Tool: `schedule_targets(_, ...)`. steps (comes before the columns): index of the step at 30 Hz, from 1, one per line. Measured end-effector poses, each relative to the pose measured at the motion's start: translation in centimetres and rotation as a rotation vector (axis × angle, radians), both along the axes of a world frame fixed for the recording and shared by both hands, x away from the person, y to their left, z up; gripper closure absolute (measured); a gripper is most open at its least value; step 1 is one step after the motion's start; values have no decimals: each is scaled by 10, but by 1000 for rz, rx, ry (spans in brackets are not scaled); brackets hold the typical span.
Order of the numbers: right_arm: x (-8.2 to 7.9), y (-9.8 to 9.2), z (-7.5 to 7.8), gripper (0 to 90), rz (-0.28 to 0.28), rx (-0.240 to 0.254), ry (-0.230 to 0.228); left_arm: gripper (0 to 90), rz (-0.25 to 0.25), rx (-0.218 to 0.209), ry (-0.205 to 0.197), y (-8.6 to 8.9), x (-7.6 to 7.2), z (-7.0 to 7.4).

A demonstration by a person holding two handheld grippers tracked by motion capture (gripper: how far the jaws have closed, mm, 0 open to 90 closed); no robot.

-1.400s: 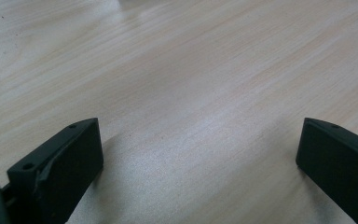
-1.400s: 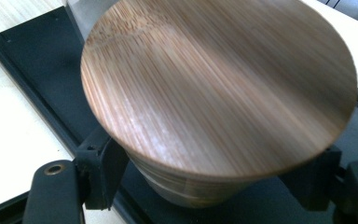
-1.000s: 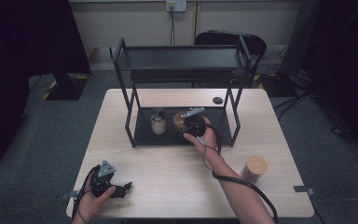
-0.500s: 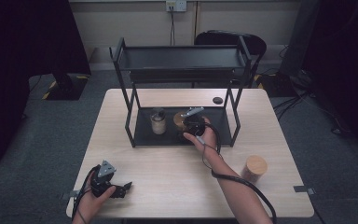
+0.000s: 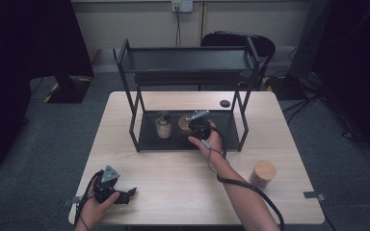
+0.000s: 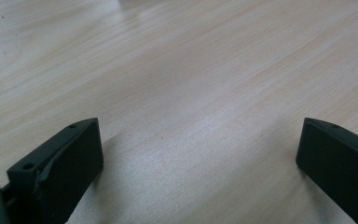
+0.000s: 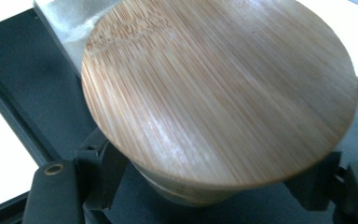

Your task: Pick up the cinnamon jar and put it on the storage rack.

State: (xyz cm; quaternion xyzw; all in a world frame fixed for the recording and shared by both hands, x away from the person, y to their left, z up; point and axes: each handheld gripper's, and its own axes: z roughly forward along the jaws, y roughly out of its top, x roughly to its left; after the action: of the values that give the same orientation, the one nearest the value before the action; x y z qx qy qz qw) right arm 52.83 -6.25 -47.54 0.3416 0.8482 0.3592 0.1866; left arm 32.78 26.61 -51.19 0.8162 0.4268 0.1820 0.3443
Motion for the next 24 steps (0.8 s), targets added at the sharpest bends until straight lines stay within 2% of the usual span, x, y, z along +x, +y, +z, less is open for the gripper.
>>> schedule_targets(15,4,3,-2,250,-14,33,11,0,0,0,0,0,0,0)
schedule_targets(24,4,4,-3,248,-20,31,14,0,0,0,0,0,0,0)
